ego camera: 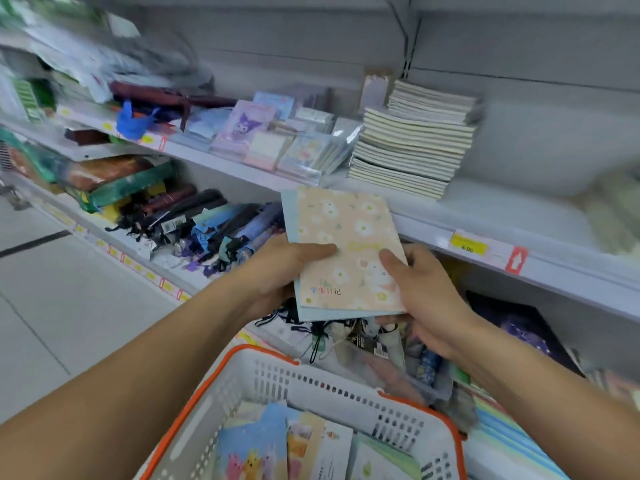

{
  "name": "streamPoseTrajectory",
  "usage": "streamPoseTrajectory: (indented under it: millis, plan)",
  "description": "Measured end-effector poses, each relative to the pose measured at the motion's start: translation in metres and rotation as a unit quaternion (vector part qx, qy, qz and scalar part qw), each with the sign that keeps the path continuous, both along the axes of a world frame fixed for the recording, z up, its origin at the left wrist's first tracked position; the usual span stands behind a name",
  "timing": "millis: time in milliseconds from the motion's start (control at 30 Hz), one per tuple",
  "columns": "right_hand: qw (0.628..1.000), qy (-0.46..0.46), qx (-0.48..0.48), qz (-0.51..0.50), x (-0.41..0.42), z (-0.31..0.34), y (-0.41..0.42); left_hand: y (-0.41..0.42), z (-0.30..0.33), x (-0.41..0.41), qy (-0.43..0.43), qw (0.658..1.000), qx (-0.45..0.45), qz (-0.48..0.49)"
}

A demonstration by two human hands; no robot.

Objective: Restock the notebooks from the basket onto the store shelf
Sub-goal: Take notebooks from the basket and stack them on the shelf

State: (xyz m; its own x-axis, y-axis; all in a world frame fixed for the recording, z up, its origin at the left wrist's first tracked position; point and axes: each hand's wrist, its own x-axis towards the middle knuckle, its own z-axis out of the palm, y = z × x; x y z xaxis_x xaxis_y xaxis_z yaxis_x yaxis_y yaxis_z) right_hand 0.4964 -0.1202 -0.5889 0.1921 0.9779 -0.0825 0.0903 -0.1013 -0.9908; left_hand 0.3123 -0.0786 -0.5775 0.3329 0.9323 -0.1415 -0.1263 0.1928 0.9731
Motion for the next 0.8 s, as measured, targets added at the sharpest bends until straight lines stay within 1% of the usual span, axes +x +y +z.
streamPoseTrajectory:
  millis: [100,200,267,333,400,433,500,567,667,733,800]
  plan:
    - [0.997,-0.055,0.045,0.002,0.007,0.008,-0.004,0.001,0.004,0.005,-0.012,1.0,-0.007,-0.022]
    - [0.997,-0.051,0.059,0.02,0.011,0.014,-0.007,0.003,0.01,0.007,-0.02,0.999,-0.004,-0.045]
    - [0.998,-0.033,0.061,0.015,0.012,0.018,-0.009,0.002,0.014,0.012,-0.046,0.998,-0.004,-0.031]
    - [0.998,0.016,0.055,0.016,0.013,0.023,-0.01,0.003,0.017,0.018,-0.057,0.998,0.024,0.025]
    - [0.994,0.075,0.045,0.062,0.015,0.03,-0.012,0.007,0.02,0.023,-0.06,0.992,0.063,0.09]
    - [0.991,0.087,0.042,0.093,0.016,0.033,-0.013,0.009,0.022,0.024,-0.064,0.989,0.081,0.103]
    - [0.987,0.09,0.054,0.123,0.016,0.037,-0.015,0.014,0.029,0.024,-0.078,0.987,0.109,0.09]
    - [0.986,0.103,0.084,0.099,0.018,0.042,-0.014,0.018,0.039,0.026,-0.103,0.986,0.119,0.053]
    - [0.98,0.137,0.142,0.032,0.027,0.067,-0.004,0.024,0.057,0.03,-0.174,0.979,0.106,0.004]
    - [0.968,0.19,0.165,-0.007,0.037,0.1,0.014,0.029,0.067,0.031,-0.198,0.975,0.105,-0.002]
    - [0.953,0.251,0.163,-0.043,0.051,0.137,0.044,0.036,0.07,0.027,-0.199,0.974,0.107,0.009]
